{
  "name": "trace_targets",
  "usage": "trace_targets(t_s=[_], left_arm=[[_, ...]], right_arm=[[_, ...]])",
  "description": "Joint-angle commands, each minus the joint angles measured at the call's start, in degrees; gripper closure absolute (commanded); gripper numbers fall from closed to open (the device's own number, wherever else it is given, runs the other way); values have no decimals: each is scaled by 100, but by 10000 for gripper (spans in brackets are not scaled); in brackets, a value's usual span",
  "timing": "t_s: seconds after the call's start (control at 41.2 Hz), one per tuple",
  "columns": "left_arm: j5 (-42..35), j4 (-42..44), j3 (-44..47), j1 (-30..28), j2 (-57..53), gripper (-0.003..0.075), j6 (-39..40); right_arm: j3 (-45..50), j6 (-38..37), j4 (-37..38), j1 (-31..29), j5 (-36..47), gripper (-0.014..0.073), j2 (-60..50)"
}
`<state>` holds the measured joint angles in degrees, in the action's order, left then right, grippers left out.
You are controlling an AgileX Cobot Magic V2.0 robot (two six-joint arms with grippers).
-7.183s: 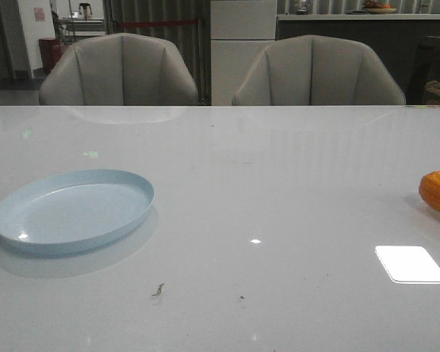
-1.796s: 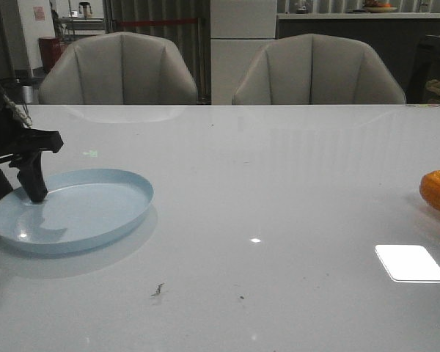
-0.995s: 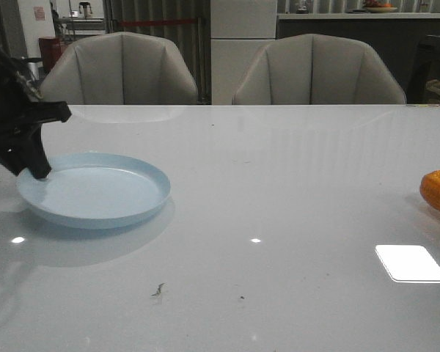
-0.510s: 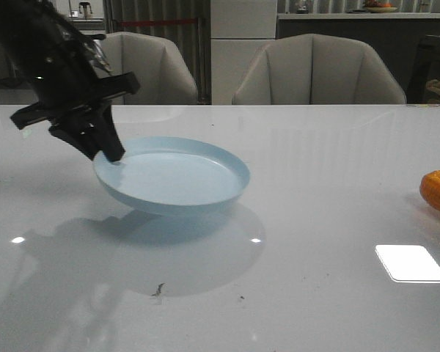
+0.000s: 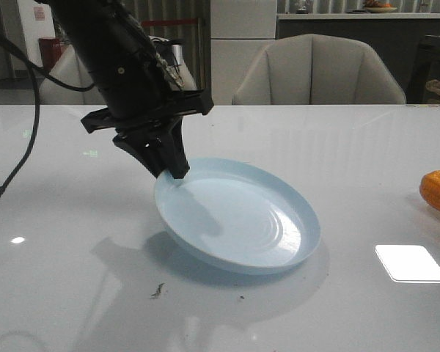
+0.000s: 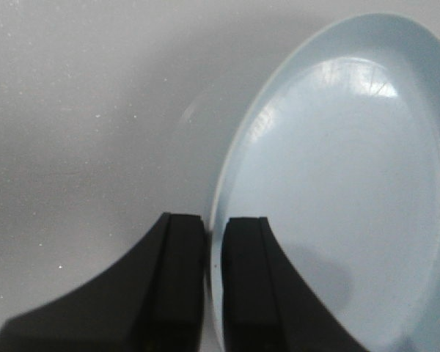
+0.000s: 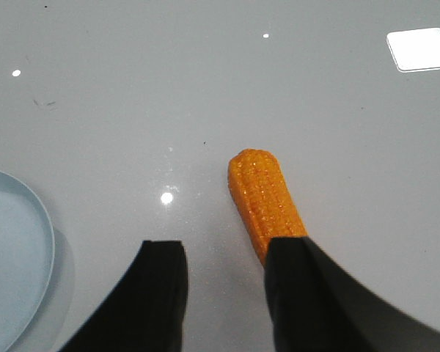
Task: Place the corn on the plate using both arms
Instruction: 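Push the light blue plate with the left gripper toward the table center, then lift the left gripper away from the plate and withdraw it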
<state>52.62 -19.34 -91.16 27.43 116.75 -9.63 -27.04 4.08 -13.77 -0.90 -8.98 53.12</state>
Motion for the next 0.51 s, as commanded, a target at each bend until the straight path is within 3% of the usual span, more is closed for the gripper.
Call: trace_targets(t_s=[0.0,0.218,0.485], left_arm=[[14,-19,-188,67,-178,440,28],[133,517,-316,67,-57,436,28],[64,674,-1662,-216,-307,436,39]], right_arm=[[-199,-7,45,-14,307,205,-33],[-199,-7,45,-14,193,205,-33],[-199,-7,45,-14,122,205,-33]])
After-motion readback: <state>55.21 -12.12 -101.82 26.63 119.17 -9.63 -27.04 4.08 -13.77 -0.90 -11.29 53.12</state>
